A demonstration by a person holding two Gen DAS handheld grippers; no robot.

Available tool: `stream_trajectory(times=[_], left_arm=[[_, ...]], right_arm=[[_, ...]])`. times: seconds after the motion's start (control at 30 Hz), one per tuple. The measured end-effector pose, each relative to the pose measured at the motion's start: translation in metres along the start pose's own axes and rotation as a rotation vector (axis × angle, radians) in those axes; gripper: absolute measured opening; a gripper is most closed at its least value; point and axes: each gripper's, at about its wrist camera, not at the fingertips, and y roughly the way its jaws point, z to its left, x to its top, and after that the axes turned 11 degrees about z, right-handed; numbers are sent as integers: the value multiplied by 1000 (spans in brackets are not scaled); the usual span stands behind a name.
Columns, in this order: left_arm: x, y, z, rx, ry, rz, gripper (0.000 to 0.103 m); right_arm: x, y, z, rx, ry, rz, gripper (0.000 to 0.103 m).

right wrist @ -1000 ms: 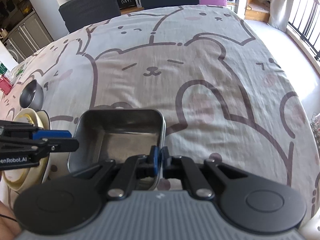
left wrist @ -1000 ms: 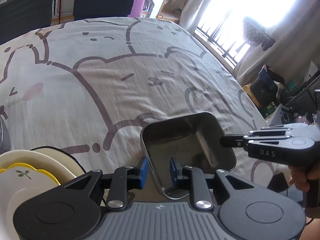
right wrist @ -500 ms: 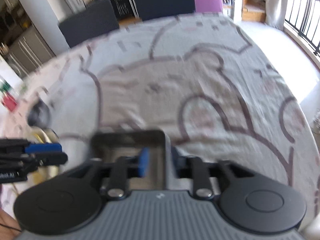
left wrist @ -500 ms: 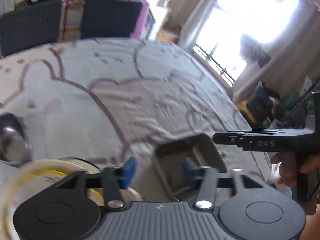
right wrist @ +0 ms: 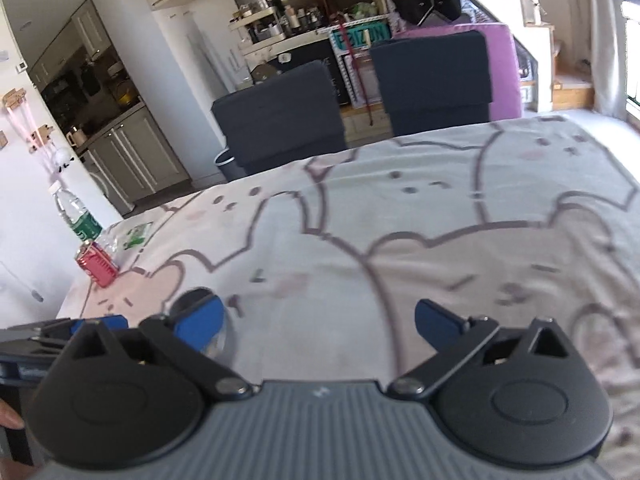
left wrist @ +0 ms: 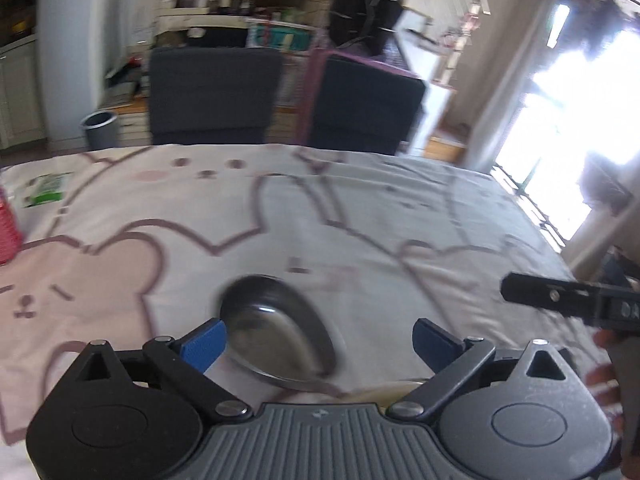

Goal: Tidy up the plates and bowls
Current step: 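Grasp the oval steel bowl rim with the right gripper while the left gripper grasps its rim, then carry the oval steel bowl with both grippers over the steel tray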

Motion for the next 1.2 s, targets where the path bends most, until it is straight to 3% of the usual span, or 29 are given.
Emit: stream_trajectory(times=[0.1, 0.2, 0.27, 0.33, 0.37, 0.43, 0.6, 0.67, 0.73, 0.8, 1.03, 1.2], left_arm=[[9, 9, 24, 40, -22, 34, 99], [13, 18, 37, 67, -17, 62, 91], [16, 25, 44, 76, -17, 84, 74], [17, 32, 50, 78, -33, 99, 64], [19, 36, 53, 75, -42, 107, 58], [20, 44, 56, 63, -59, 120, 52], [21, 57, 58, 47, -80, 143, 39], [21, 63, 58, 52, -88, 160, 21], [21, 66, 60, 57, -99, 166, 13], [21, 64, 60, 57, -100, 161, 10], [26, 36, 53, -8, -132, 82, 10], [26, 10, 19, -94, -108, 18, 10]], right_arm=[[8, 23, 24, 3, -13, 30, 103], [16, 50, 47, -21, -19, 128, 103], [16, 62, 58, -5, -1, 165, 95], [17, 77, 66, 2, 16, 212, 76], [17, 85, 69, -3, 26, 241, 72], [14, 100, 77, 1, 32, 282, 59], [10, 124, 92, 10, 0, 337, 41], [9, 127, 93, -6, -29, 359, 31], [6, 130, 95, -22, -57, 366, 21], [7, 126, 95, -19, -68, 355, 11], [11, 100, 93, -8, -138, 262, 10], [12, 60, 72, 2, -131, 184, 10]])
